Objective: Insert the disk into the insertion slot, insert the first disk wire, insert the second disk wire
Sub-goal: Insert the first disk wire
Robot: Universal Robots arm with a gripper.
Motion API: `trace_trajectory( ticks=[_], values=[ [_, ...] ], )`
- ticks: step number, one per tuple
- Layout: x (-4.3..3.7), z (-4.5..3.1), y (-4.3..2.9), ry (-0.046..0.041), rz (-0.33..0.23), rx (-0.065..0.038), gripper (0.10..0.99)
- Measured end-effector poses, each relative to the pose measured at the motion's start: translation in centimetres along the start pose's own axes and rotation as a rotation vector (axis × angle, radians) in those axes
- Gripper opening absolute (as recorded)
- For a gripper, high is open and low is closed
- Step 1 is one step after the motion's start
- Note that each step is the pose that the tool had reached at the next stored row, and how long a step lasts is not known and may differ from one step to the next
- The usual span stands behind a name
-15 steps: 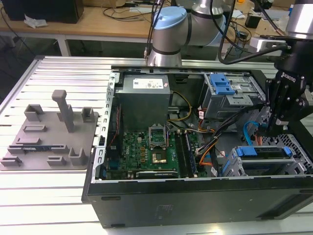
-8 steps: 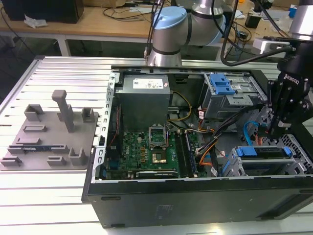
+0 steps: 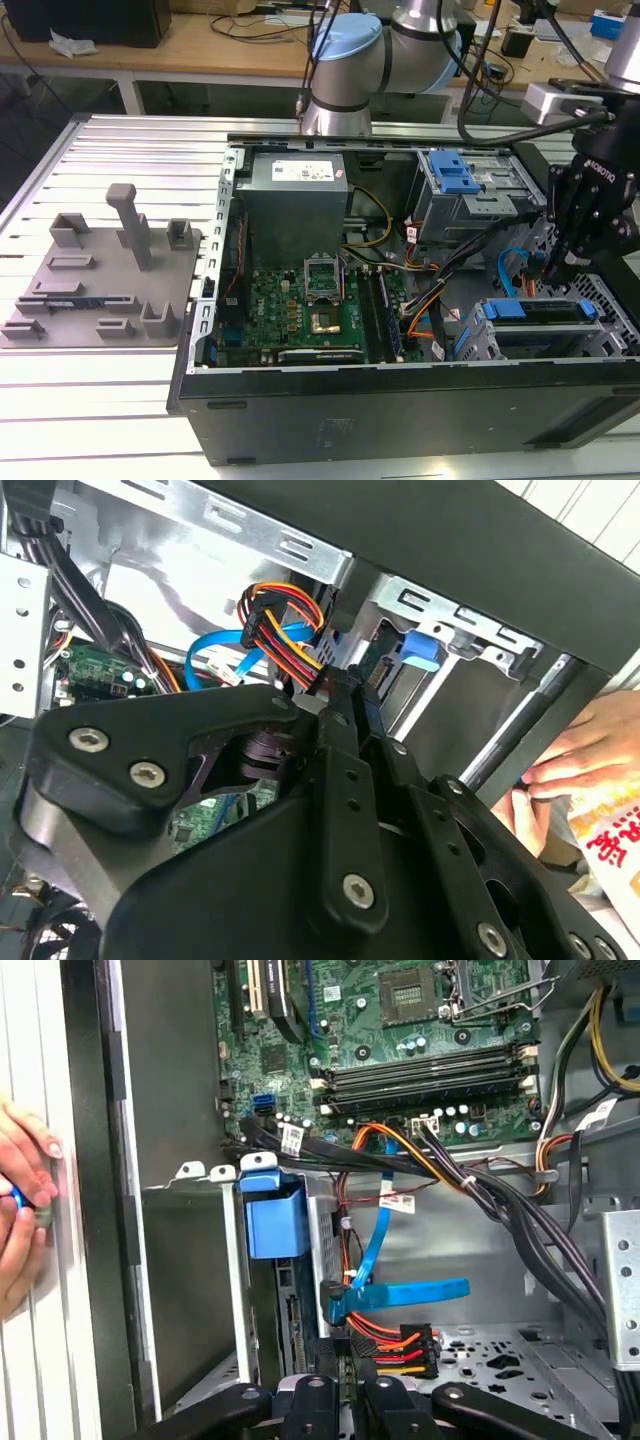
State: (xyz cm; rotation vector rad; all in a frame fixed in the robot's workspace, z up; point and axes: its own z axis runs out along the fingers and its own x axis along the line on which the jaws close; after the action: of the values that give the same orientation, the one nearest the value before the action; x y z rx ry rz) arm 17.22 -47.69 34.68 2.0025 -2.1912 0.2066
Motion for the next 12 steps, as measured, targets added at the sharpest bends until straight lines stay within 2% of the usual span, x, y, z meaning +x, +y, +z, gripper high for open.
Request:
trace_trajectory(
  ticks=[4,7,9,12],
  values=[
    [0.28,-0.39,-0.22,-0.0026,-0.006,-0.002,0.169],
    [0.44,-0.45,-0.29,-0.0145,-0.01,-0.002,0.169],
    [0.75,-0.38,-0.32,-0.0348,-0.011,-0.004,0.169],
    [1.14,-0.3,-0.35,-0.0567,-0.012,-0.006,0.169]
  ],
)
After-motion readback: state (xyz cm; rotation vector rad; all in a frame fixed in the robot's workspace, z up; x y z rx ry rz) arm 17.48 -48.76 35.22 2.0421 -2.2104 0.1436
